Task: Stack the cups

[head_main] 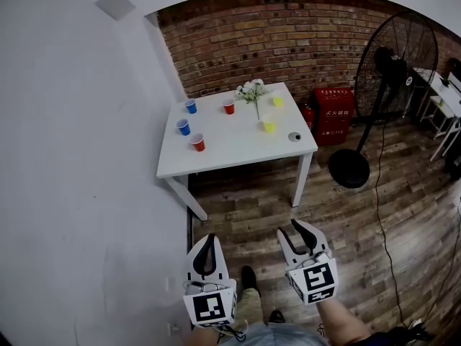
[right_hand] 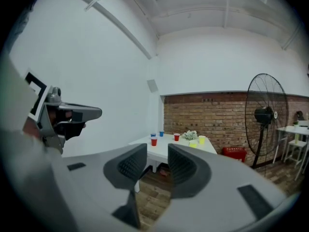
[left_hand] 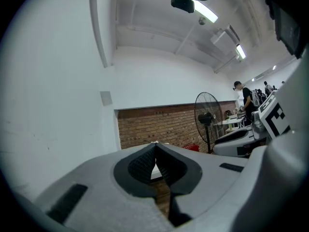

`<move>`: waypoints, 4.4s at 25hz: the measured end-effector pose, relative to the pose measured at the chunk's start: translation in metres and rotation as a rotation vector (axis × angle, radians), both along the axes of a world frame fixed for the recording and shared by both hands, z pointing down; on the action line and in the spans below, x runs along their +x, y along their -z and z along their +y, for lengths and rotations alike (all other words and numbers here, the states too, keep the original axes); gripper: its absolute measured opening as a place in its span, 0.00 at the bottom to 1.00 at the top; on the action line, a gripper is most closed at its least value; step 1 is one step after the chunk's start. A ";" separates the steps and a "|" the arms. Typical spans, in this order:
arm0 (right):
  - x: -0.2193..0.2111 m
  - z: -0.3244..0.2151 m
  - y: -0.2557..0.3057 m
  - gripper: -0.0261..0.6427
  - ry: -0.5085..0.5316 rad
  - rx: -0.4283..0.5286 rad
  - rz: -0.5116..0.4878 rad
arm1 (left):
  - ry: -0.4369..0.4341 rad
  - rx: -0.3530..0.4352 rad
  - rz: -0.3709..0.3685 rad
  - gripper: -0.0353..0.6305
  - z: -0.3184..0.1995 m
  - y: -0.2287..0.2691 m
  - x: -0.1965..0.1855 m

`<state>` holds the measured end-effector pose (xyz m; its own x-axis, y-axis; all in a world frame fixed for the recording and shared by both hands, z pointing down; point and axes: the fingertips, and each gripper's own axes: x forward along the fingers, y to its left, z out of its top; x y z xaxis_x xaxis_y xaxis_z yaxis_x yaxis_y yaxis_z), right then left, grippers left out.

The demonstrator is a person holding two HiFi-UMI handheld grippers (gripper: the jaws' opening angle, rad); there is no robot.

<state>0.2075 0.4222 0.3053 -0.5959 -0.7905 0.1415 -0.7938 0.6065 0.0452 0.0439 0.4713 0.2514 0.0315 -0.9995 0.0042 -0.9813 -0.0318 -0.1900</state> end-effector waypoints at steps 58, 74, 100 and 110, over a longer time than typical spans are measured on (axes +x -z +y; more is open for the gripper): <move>-0.312 -0.519 -0.018 0.18 0.412 -0.058 0.015 | 0.247 -0.028 -0.006 0.07 -0.485 -0.019 -0.239; -0.386 -0.484 -0.152 0.22 0.533 -0.370 0.220 | 0.235 -0.193 0.108 0.07 -0.505 -0.092 -0.311; -0.346 -0.540 -0.176 0.08 0.338 -0.450 0.495 | 0.077 -0.201 0.137 0.07 -0.554 -0.103 -0.309; -0.298 -0.562 -0.173 0.09 0.198 -0.501 0.530 | -0.005 -0.194 0.135 0.07 -0.573 -0.098 -0.288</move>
<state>-0.0903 -0.1395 0.4779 -0.4724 -0.4416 0.7628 -0.6166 0.7840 0.0720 -0.2443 -0.1018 0.3489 0.0497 -0.9803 0.1914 -0.9971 -0.0598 -0.0471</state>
